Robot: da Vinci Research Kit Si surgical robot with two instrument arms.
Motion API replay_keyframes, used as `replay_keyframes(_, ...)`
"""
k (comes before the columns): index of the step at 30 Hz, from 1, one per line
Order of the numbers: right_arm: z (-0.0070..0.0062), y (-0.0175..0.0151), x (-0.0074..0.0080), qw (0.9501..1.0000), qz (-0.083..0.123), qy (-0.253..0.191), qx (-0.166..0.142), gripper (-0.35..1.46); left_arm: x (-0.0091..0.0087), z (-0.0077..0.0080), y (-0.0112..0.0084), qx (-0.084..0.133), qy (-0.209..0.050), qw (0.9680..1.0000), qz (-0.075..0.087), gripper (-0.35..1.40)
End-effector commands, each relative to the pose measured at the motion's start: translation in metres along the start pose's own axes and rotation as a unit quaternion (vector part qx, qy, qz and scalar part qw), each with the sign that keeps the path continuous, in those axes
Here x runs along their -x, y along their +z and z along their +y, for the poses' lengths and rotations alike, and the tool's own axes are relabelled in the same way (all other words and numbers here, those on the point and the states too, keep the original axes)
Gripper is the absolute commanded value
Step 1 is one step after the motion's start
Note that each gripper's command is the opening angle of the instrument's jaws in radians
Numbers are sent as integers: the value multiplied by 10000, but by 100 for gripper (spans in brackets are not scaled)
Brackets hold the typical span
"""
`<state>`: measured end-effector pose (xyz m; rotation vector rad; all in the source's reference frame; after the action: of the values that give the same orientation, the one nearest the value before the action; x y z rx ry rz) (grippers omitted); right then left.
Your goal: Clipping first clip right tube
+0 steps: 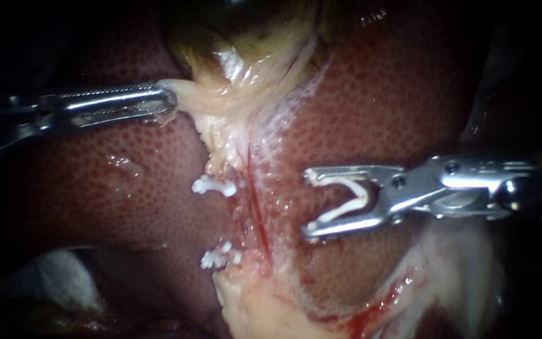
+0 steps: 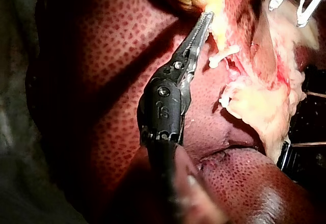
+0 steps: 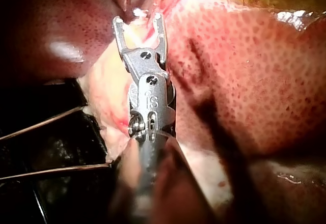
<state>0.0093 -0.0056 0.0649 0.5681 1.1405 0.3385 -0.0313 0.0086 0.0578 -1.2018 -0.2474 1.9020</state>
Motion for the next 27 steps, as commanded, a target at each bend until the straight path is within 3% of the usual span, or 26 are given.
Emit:
replay_keyframes(1, 2, 5, 5, 10000, -38, 42, 2, 50, 0, 0, 0, 2, -1, 10000, 1, -35)
replay_keyframes(7, 20, 57, 62, 9992, -235, 319, 20, 50, 1, 0, 0, -1, 0, 10000, 2, -35)
replay_keyframes(13, 34, 96, 101, 9977, -418, 528, 28, 49, 1, 0, 0, -2, 0, 10000, 2, -35)
replay_keyframes(19, 37, 116, 112, 9968, -448, 655, -24, 49, 2, 1, 1, -8, 3, 10000, 4, -35)
replay_keyframes(27, 29, 133, 115, 9946, -496, 866, -287, 48, 2, 1, 2, -12, 4, 10000, 5, -35)
